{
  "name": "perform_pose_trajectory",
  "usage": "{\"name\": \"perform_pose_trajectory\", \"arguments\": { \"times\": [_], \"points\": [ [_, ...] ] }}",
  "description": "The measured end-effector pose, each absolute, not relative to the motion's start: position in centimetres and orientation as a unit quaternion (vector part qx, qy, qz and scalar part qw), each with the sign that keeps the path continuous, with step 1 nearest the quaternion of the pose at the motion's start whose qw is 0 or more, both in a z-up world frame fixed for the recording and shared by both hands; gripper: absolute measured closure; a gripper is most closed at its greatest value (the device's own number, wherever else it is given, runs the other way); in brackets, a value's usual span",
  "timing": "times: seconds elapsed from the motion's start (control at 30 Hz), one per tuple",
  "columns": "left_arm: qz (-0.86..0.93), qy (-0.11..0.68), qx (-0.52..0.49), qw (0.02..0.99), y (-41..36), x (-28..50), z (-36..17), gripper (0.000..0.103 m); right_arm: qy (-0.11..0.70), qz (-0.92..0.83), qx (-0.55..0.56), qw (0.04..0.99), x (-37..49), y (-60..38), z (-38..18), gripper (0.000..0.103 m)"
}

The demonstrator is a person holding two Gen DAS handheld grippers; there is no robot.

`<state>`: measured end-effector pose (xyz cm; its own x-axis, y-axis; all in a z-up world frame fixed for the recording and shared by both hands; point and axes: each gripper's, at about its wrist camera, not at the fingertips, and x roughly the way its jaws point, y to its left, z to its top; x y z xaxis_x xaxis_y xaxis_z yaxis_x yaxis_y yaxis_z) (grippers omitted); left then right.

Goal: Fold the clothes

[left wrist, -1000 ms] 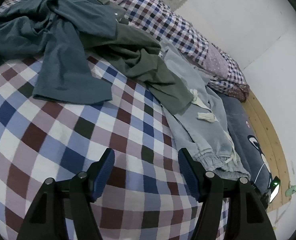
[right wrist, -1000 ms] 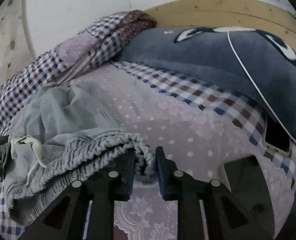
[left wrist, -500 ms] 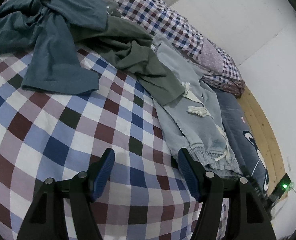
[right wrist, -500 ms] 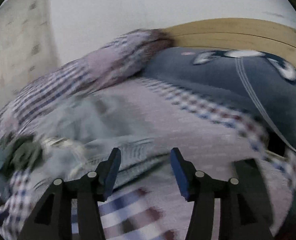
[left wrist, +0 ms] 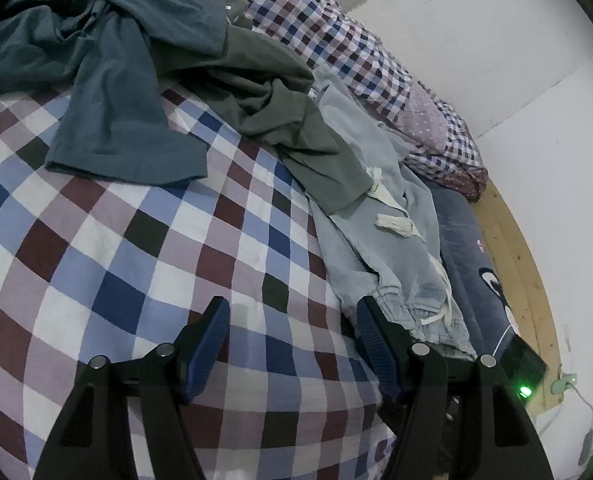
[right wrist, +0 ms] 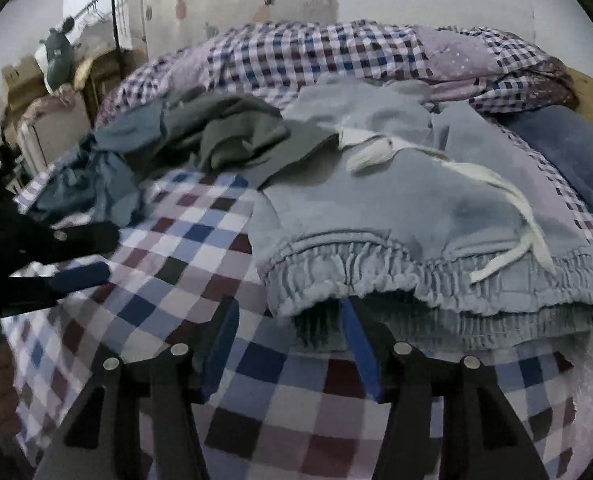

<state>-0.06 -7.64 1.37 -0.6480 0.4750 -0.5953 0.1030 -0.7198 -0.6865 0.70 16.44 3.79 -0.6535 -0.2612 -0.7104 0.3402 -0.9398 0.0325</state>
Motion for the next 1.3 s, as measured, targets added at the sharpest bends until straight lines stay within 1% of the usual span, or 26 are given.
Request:
{"name": "perform_pose_trajectory", "arguments": {
  "times": [0.1,0.13,0.17,0.33,0.4,0.47,0.53,0.63,0.73,0.87,0.97,1.03,1.1,1.3],
  "points": [
    [0.833,-0.359,-0.405,0.113,-7.9,0.0,1.4,0.034,0.049,-0.901,0.404,0.153,-0.2,16.5,2.8,0.047],
    [0.833,-0.361,-0.405,0.113,-8.0,0.0,1.4,0.034,0.043,-0.9,0.409,0.147,-0.6,16.7,2.6,0.054],
    [0.832,-0.362,-0.405,0.113,-8.0,0.1,1.4,0.034,0.036,-0.899,0.413,0.141,-0.8,17.0,2.4,0.059],
    [0.83,-0.363,-0.406,0.121,-7.8,0.1,1.4,0.034,0.003,-0.901,0.406,0.15,-1.2,17.3,2.5,0.059],
    [0.83,-0.361,-0.407,0.124,-7.5,0.0,1.3,0.034,0.007,-0.903,0.403,0.149,-1.7,17.0,2.2,0.068],
    [0.828,-0.362,-0.409,0.127,-7.3,-0.1,1.3,0.034,-0.018,-0.904,0.399,0.154,-2.2,17.8,2.3,0.085],
    [0.825,-0.365,-0.411,0.131,-7.1,-0.2,1.2,0.034,-0.059,-0.905,0.392,0.154,-2.1,19.4,3.1,0.091],
    [0.814,-0.381,-0.415,0.143,-6.6,-0.5,1.1,0.034,-0.116,-0.906,0.376,0.154,-1.1,22.0,4.9,0.095],
    [0.806,-0.391,-0.413,0.163,-5.6,-0.8,1.1,0.034,-0.153,-0.904,0.363,0.165,0.3,23.9,6.6,0.096],
    [0.796,-0.402,-0.408,0.194,-3.9,-1.4,1.0,0.034,-0.192,-0.894,0.359,0.186,1.7,25.6,7.4,0.096],
    [0.771,-0.438,-0.403,0.227,-2.8,-1.9,0.5,0.034,-0.209,-0.883,0.364,0.209,2.8,26.0,7.4,0.096],
    [0.751,-0.468,-0.394,0.248,-2.2,-2.1,0.2,0.033,-0.215,-0.875,0.368,0.229,3.7,25.8,7.3,0.097],
    [0.735,-0.491,-0.387,0.263,-1.8,-2.2,-0.3,0.03,-0.211,-0.87,0.372,0.245,4.5,25.2,7.4,0.097],
    [0.716,-0.518,-0.377,0.277,-1.2,-2.6,-0.9,0.03,-0.206,-0.857,0.384,0.275,5.9,24.2,7.3,0.097]
  ]
}}
